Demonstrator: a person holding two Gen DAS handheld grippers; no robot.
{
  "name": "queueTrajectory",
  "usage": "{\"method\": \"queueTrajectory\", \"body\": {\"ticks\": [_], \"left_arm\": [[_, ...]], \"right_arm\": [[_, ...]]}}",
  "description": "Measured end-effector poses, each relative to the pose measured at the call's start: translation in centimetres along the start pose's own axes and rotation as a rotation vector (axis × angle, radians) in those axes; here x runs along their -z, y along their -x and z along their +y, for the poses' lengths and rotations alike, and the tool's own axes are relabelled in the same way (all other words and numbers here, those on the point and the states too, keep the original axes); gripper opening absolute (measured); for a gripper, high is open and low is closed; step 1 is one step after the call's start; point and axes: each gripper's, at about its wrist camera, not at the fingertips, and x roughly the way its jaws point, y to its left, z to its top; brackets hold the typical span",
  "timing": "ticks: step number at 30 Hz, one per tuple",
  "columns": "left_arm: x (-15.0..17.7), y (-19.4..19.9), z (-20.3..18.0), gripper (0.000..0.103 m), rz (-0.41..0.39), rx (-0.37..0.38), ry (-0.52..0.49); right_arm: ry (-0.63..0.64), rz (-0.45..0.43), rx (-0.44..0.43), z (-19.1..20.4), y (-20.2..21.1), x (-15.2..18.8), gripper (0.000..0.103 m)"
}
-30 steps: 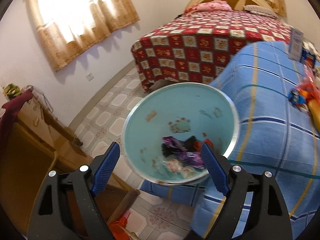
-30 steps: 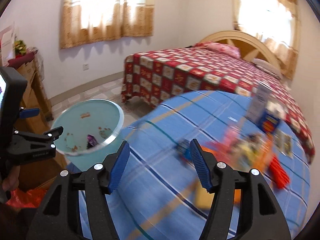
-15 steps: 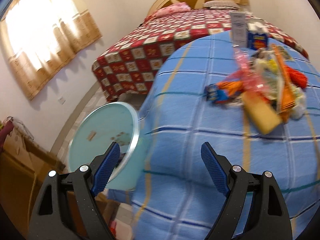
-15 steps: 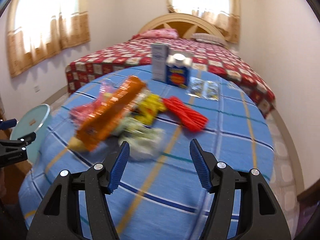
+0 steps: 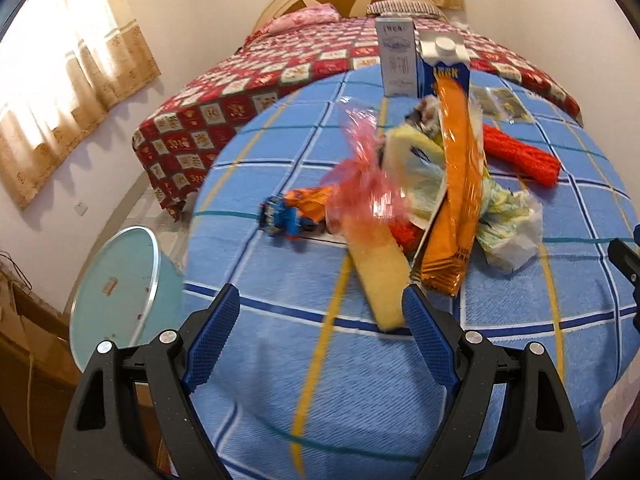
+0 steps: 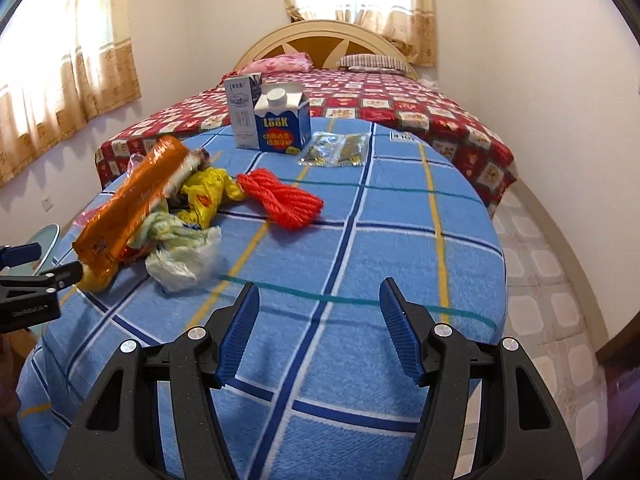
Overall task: Collect trash
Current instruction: 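Grasp the yellow sponge with the left gripper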
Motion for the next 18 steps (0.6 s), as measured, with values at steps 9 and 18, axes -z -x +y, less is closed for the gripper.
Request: {"method": "queueTrajectory", "body": {"ticks": [9, 18], "left_arm": [[-0.6, -1.4, -1.5, 0.078, 0.028, 0.086, 0.002], [-0.8, -1.4, -2.9, 0.029, 0.053, 0.140, -0.050]], "right_arm": [[-0.024, 0.006, -0.023, -0.1, -0.3, 0.3, 0.062], [-0.036, -0.010, -0.030, -0.2, 0.0, 0.2, 0.065]]}}
